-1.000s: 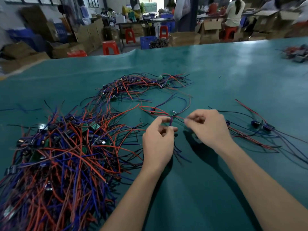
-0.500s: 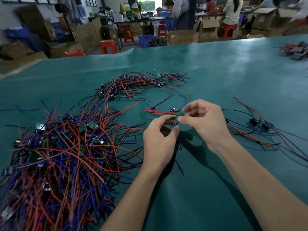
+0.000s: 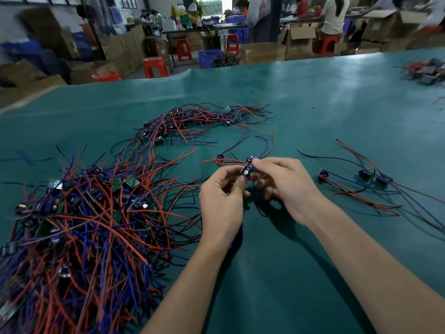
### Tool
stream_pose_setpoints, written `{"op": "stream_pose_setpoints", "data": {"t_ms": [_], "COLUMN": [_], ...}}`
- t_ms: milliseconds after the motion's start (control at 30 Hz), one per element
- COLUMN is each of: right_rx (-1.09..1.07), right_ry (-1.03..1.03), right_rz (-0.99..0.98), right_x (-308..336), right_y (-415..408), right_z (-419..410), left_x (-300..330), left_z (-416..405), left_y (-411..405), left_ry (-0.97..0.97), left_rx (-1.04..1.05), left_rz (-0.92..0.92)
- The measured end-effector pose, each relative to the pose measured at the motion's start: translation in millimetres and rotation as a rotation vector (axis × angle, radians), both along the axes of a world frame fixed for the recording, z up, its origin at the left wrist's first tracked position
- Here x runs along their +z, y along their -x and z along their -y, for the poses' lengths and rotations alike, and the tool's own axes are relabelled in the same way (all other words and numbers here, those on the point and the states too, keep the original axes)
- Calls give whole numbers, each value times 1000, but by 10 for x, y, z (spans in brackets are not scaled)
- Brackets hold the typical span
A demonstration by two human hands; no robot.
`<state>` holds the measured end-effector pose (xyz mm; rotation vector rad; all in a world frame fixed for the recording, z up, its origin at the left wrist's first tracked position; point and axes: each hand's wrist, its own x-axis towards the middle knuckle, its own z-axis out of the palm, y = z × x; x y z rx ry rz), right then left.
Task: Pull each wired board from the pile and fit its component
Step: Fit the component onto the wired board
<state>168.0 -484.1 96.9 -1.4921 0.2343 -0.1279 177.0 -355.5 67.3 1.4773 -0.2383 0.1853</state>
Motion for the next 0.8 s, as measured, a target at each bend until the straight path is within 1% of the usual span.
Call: {"op": "stream_pose_setpoints", "data": {"t_ms": [100, 200, 333, 400, 533, 567, 667, 733, 800], "right_rx": [59, 165, 137, 56, -197, -264, -462, -553, -645], "right_ry": [-97, -222, -267, -233, 8, 40, 91, 130, 87], "right_rz": [-30, -16, 48, 103, 247, 261, 294, 320, 346], "right_x": [18, 4, 10, 16, 20, 27, 79, 115, 138], "right_y": [-1, 8, 13, 4, -11, -18, -29, -22, -6], "right_z": [43, 109, 100, 96, 117, 139, 312, 439, 540], "left_x": [20, 21, 7, 4, 3, 5, 9, 19, 25], "left_z": [4, 8, 12, 22, 32, 31, 36, 40, 37], "left_y": [23, 34, 36, 35, 37, 42, 52, 66, 71], "left_ry": [8, -2, -87, -126, -162, -169, -157, -151, -153], "left_rx": [-46, -92, -121, -143, -196, -207, -245, -264, -273], "left_rz": [17, 8, -10, -36, -90, -89, -88, -94, -97]}}
